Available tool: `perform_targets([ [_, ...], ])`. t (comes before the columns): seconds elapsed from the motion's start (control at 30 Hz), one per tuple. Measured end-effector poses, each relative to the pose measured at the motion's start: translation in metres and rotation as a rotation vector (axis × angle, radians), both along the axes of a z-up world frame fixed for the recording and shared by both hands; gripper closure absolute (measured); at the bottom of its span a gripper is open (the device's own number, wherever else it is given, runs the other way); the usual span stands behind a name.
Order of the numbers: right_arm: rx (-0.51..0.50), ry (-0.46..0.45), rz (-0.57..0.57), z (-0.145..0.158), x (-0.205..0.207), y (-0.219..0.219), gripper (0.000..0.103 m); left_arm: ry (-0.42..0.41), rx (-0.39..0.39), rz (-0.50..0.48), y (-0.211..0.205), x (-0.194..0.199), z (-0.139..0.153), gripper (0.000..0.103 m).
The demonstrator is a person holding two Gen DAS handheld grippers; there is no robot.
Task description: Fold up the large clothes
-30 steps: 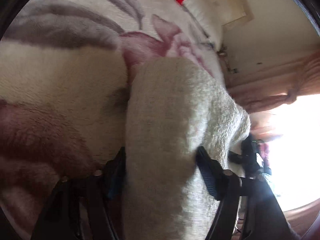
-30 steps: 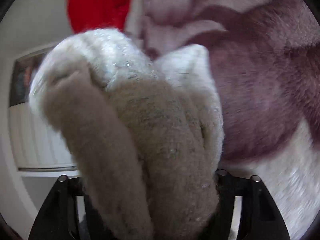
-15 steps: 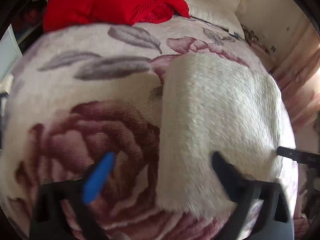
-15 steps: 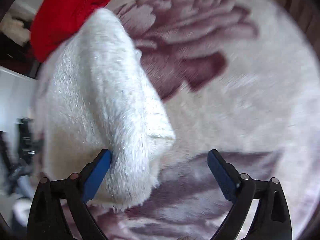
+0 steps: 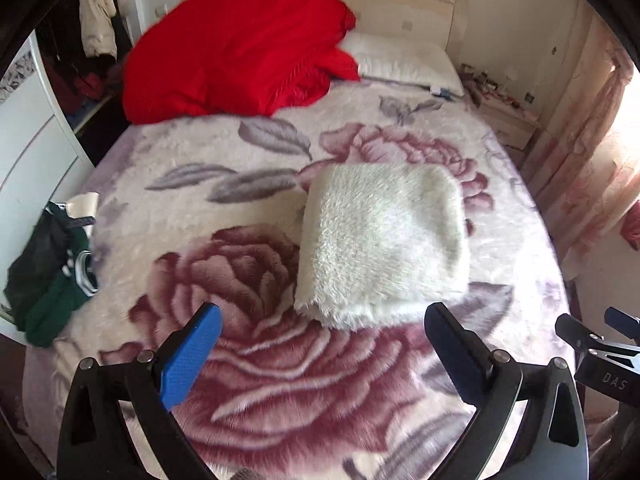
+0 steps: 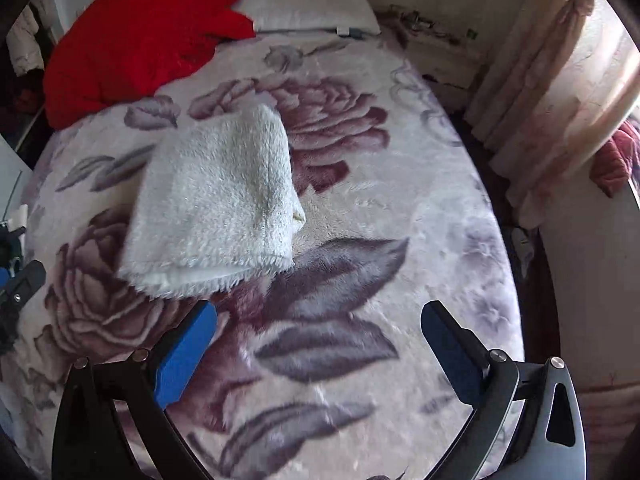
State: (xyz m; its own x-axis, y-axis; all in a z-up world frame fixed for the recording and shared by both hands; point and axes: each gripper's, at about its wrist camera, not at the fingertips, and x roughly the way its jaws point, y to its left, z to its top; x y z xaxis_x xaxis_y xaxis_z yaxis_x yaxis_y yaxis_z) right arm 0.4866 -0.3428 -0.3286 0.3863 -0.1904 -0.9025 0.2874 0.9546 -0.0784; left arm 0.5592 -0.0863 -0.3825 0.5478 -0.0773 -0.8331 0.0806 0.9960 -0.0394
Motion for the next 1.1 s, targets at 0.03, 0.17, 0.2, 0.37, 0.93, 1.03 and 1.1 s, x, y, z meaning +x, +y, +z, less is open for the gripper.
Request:
perform_targets([
  [0.03,-0.001,-0.022,-0.003,0.018,-0.013,0.002,0.0,-0.014,0.007,0.004,-0.001,-0.012,0.015,0.0],
  [0.17,-0.031,-0.073,0.005,0.086,-0.061,0.012,0.0,-0.065,0.007,0.016,0.0,-0.057,0.073,0.0],
  [0.2,-0.034,-0.087,0.01,0.104,-0.075,0.015,0.0,-0.08,0.01,0.018,-0.001,-0.066,0.086,0.0],
  [0.37,-0.061,-0.147,0.022,0.187,-0.144,0.028,0.0,-0.167,0.025,0.012,-0.004,-0.124,0.156,0.0],
  [0.93,-0.092,-0.364,0.058,0.365,-0.318,0.054,0.0,-0.284,-0.012,-0.01,-0.006,-0.251,0.288,0.0],
  [1.03,-0.093,-0.387,0.063,0.383,-0.335,0.058,0.0,-0.287,-0.01,-0.004,-0.004,-0.262,0.297,0.0],
  [1.1,-0.086,-0.393,0.066,0.392,-0.344,0.059,0.0,-0.288,-0.01,0.006,-0.002,-0.268,0.304,0.0],
])
